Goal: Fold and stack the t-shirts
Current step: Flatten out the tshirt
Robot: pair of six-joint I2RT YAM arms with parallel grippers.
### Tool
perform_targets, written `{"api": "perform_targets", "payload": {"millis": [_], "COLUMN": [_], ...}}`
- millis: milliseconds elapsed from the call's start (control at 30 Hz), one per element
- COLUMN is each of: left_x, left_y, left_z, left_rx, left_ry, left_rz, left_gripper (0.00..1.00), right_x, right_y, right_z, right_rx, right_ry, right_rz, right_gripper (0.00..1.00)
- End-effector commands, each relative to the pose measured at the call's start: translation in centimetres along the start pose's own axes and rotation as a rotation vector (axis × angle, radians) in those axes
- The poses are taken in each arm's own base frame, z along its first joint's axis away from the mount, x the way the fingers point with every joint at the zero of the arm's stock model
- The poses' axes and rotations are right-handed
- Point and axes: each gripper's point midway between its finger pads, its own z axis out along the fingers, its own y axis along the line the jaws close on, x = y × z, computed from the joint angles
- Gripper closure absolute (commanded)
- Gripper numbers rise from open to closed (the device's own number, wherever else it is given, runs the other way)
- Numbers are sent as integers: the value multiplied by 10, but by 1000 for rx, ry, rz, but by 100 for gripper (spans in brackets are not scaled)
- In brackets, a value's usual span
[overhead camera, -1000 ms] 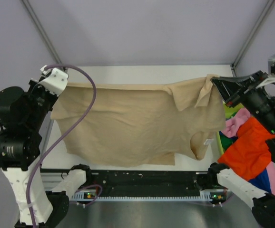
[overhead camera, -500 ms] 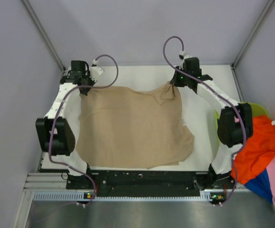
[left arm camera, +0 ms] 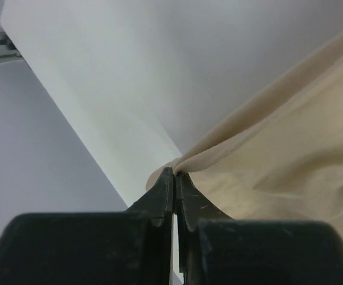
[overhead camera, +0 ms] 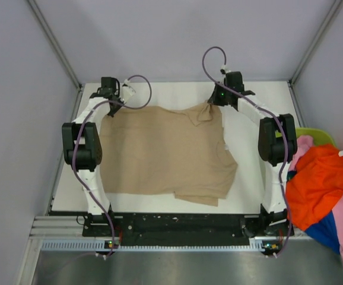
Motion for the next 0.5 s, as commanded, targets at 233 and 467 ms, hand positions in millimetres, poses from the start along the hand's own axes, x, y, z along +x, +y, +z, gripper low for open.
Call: {"api": "perform_targets", "payload": {"millis": [233, 467], "left_x": [-31, -41], "left_y": [58, 70], "left_z": [2, 9], "left_rx": [-217, -253], "left_ry": [-53, -63], "left_rz": [-58, -183], "left_gripper": [100, 79], "right_x": [-56, 7], "right_y": [-29, -46], "right_z": [-10, -66], "right_rx": [122, 266], "right_ry": [-118, 32], "right_rz": [-31, -46], "right_gripper": [55, 34]}}
